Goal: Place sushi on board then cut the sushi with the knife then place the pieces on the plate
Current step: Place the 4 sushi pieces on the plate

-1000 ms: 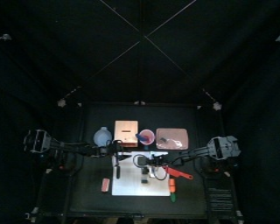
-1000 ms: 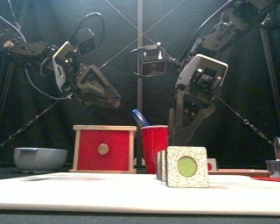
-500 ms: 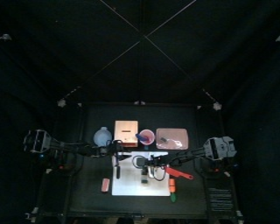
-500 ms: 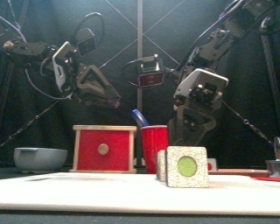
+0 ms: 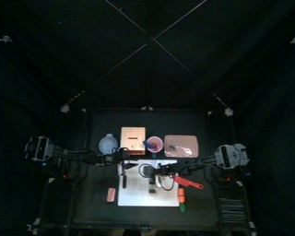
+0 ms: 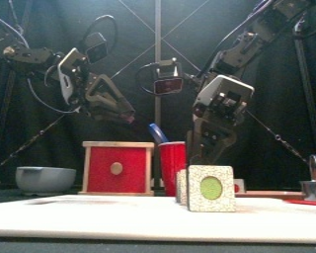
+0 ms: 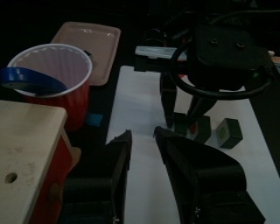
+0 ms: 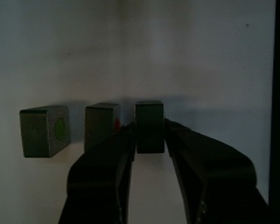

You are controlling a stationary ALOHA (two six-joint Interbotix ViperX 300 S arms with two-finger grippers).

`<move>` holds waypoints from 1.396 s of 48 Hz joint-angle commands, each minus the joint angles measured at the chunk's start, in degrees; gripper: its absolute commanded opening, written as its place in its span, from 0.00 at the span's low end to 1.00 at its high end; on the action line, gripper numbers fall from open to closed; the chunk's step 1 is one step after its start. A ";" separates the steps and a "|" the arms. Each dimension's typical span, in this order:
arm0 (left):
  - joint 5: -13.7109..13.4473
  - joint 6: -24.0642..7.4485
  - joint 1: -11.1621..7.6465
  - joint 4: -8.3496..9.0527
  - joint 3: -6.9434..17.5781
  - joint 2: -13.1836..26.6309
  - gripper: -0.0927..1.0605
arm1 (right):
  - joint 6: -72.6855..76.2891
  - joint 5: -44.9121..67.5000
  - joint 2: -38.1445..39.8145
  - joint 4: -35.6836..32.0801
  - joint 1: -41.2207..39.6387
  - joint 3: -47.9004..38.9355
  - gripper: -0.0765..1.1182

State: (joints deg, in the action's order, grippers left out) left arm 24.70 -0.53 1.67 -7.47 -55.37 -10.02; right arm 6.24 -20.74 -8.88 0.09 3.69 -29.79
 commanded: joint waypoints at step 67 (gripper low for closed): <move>0.26 0.00 0.35 0.00 1.23 -0.26 0.69 | -0.09 -4.39 20.21 -3.43 -35.16 -20.92 0.62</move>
State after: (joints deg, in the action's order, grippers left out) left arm 24.70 -0.44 1.76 -7.38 -55.37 -10.11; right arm 6.24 -26.10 11.07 -3.43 -31.29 -51.59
